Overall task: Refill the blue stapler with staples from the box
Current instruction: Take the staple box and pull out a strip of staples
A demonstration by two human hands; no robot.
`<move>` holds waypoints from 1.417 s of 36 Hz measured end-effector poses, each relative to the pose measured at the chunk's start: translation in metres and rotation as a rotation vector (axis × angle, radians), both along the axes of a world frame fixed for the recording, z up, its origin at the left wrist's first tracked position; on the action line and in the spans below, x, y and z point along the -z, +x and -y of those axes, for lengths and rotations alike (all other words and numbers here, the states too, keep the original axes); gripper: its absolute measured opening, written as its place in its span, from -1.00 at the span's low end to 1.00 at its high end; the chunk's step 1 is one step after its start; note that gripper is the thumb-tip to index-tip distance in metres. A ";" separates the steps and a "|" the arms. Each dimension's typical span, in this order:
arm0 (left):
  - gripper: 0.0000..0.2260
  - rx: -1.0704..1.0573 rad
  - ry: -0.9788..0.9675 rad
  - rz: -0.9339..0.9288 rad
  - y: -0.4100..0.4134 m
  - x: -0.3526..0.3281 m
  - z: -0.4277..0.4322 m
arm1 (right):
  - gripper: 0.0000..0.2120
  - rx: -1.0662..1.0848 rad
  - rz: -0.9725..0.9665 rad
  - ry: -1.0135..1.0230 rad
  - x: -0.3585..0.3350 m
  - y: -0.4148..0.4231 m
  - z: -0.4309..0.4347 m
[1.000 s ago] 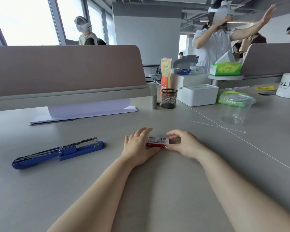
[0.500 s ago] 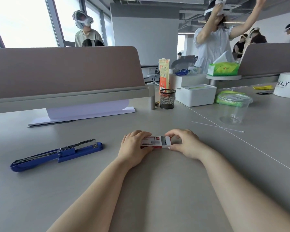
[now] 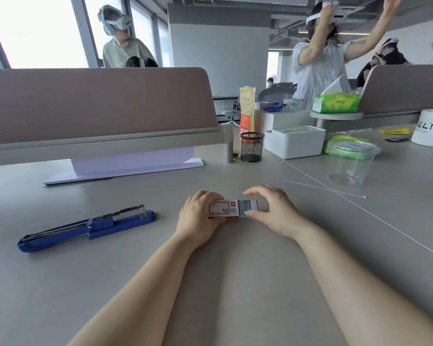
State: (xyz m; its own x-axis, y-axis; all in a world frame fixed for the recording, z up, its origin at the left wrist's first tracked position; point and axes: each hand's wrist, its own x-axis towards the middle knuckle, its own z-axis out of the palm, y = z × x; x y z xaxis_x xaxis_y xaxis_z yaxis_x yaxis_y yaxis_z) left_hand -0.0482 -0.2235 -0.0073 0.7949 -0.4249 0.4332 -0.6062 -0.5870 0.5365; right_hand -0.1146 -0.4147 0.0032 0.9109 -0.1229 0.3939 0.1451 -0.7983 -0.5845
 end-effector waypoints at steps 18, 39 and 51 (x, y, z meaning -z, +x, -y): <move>-0.63 0.023 -0.004 0.023 0.002 0.000 0.002 | -0.84 0.127 0.105 -0.192 -0.001 0.002 -0.010; -0.61 0.021 0.007 0.039 0.001 0.000 0.002 | -0.91 0.115 0.090 -0.168 0.000 0.003 -0.012; -0.61 0.023 -0.001 0.045 0.002 0.001 0.002 | -0.87 0.116 0.086 -0.161 0.001 0.004 -0.013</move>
State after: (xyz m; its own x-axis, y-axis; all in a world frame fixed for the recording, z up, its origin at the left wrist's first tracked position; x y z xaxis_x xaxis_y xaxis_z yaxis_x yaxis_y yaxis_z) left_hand -0.0465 -0.2259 -0.0082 0.7644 -0.4425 0.4689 -0.6433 -0.5723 0.5085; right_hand -0.1111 -0.4021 0.0019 0.8568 -0.1538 0.4922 0.0909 -0.8945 -0.4377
